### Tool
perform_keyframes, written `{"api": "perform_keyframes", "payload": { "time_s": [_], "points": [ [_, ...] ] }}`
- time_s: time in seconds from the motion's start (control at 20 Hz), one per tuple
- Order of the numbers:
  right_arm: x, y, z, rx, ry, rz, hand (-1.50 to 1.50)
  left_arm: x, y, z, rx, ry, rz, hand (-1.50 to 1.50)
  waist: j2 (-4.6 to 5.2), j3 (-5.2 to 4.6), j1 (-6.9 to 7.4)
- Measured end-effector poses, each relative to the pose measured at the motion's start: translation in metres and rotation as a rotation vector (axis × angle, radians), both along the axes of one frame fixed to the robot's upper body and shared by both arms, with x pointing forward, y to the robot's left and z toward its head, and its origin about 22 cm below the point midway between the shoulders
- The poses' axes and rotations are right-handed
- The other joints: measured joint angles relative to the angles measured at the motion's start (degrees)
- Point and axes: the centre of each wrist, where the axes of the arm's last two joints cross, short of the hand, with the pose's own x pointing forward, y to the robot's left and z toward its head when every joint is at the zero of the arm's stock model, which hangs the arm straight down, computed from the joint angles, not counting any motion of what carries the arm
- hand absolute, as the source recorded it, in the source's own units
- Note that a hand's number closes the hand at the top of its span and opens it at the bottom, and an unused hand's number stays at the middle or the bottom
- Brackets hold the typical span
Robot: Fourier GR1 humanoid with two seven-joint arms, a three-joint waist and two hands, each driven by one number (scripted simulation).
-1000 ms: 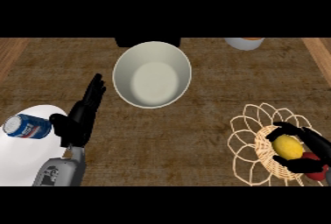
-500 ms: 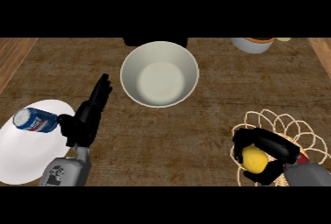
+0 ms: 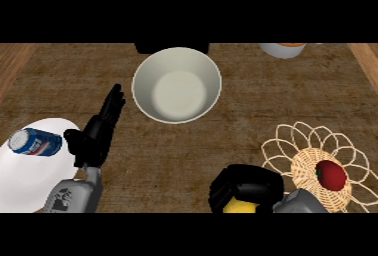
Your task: Pick the lemon from the placemat and place it in the bowl
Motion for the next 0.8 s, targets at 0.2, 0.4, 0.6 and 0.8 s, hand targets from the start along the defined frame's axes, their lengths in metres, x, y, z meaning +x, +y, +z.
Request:
{"api": "perform_keyframes", "payload": {
  "time_s": [0.2,0.4,0.6,0.8],
  "points": [
    [-0.007,0.004,0.042,0.165,-0.045,0.026,1.50,-0.003,0.011,-0.001,0.003,-0.001,0.018,0.00,-0.08,0.02,-0.83],
    [-0.012,-0.008,0.092,0.270,-0.105,0.028,1.50,-0.006,0.006,-0.006,-0.002,0.003,0.022,0.00,-0.06,0.03,-1.26],
    [-0.017,-0.014,0.142,0.306,-0.160,0.018,1.50,-0.008,0.011,-0.001,-0.003,-0.004,0.022,0.00,-0.04,0.02,-1.10],
    [-0.019,-0.004,0.183,0.296,-0.197,-0.014,1.50,-0.008,0.006,0.003,-0.005,-0.002,0.012,0.00,-0.01,0.01,-0.92]
  ]
}}
